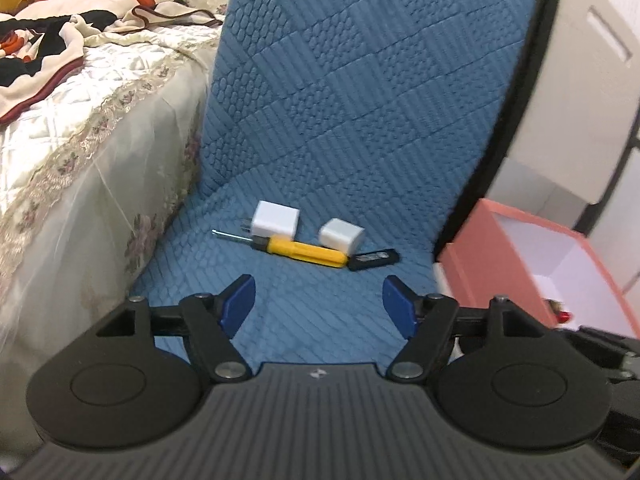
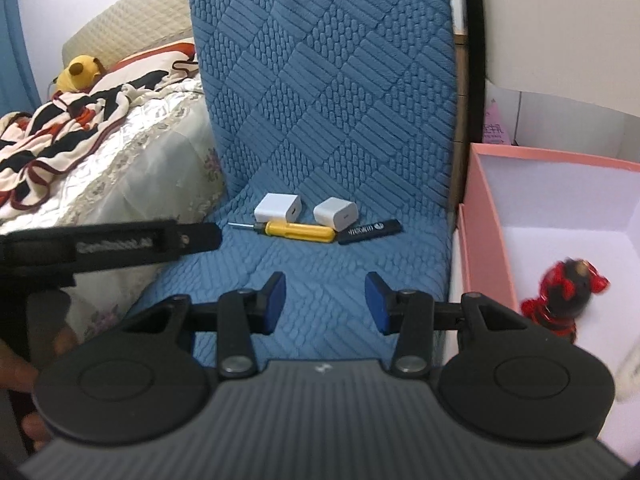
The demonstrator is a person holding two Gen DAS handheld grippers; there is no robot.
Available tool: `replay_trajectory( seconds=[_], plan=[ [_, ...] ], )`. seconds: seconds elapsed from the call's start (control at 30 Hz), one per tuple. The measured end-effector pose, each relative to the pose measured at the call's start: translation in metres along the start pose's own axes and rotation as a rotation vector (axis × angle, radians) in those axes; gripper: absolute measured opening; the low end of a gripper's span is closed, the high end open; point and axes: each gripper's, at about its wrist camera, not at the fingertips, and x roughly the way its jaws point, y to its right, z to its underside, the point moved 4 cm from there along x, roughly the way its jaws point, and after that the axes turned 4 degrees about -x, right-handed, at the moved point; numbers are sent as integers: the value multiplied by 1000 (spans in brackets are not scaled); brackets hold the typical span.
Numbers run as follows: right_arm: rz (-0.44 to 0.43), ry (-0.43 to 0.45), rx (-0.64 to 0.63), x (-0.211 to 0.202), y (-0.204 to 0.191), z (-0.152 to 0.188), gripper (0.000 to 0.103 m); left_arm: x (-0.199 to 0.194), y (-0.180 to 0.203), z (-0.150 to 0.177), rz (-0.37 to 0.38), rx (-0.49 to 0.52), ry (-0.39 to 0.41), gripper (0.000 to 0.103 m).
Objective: Organize rigid objects
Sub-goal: 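Grasp a white charger with the left tool while the right tool grasps the black USB stick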
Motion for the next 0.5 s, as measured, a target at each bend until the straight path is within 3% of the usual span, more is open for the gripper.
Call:
replay_trajectory(
  seconds=[0.1, 0.17, 0.5],
  plan=[
    [-12, -4, -19, 17, -2, -5, 55, 24, -11, -5, -18, 1, -14, 75],
    [-21, -1, -36, 28, -2, -7, 68, 39, -18, -8, -29, -2, -28, 75],
    [-24, -57, -68, 85, 8, -11, 68, 109, -45, -23, -29, -43, -102, 75]
  ],
)
